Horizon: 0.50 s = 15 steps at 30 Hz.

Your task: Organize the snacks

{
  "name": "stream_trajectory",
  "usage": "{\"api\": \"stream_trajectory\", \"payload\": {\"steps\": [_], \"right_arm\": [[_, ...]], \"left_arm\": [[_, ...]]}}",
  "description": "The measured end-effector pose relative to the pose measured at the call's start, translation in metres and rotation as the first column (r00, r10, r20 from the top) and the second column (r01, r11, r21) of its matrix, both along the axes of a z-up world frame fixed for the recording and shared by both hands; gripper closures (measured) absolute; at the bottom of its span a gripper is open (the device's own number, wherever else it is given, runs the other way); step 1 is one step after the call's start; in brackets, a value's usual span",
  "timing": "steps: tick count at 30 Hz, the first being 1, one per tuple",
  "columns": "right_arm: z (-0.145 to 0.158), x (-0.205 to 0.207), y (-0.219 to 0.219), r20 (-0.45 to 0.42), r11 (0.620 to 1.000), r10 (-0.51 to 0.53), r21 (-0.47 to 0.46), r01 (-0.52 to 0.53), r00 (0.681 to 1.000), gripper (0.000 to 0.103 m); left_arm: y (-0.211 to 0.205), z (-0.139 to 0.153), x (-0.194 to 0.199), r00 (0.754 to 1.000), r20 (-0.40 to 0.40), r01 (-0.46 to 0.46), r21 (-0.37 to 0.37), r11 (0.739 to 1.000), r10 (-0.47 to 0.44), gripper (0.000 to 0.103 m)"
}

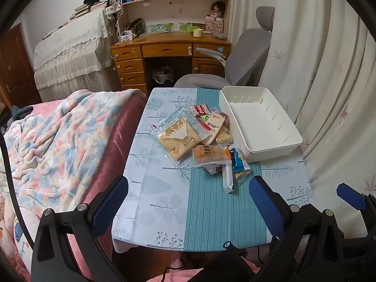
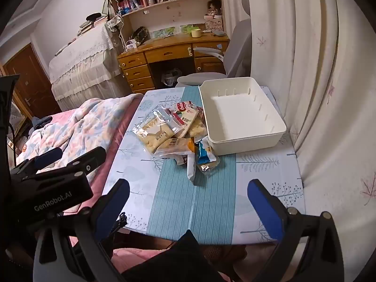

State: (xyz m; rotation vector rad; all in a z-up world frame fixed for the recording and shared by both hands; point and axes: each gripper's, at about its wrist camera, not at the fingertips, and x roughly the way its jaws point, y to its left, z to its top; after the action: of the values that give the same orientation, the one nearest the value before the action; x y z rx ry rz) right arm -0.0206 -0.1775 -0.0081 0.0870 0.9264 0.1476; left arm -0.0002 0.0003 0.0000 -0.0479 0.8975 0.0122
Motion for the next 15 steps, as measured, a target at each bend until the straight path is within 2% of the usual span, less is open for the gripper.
{"api": "stream_trajectory", "payload": {"steps": [11,15], "right_arm": [[-0.010,0.001,0.001,-0.025,1.000,-0.004,-0.004,0.004,1.000,0.002],[-0.010,-0.001,0.007,-0.027,1.000,-0.013,-0.014,0.013,1.000,0.002]], "left_arm": [[0.008,-0.007,0.000,1.000,-0.019,0.004,0.018,1.000,-0.003,0.001],[0.007,-0.002,-0.003,1.000,-0.026,0.006,0.016,1.000,-0.006,0.001]]}}
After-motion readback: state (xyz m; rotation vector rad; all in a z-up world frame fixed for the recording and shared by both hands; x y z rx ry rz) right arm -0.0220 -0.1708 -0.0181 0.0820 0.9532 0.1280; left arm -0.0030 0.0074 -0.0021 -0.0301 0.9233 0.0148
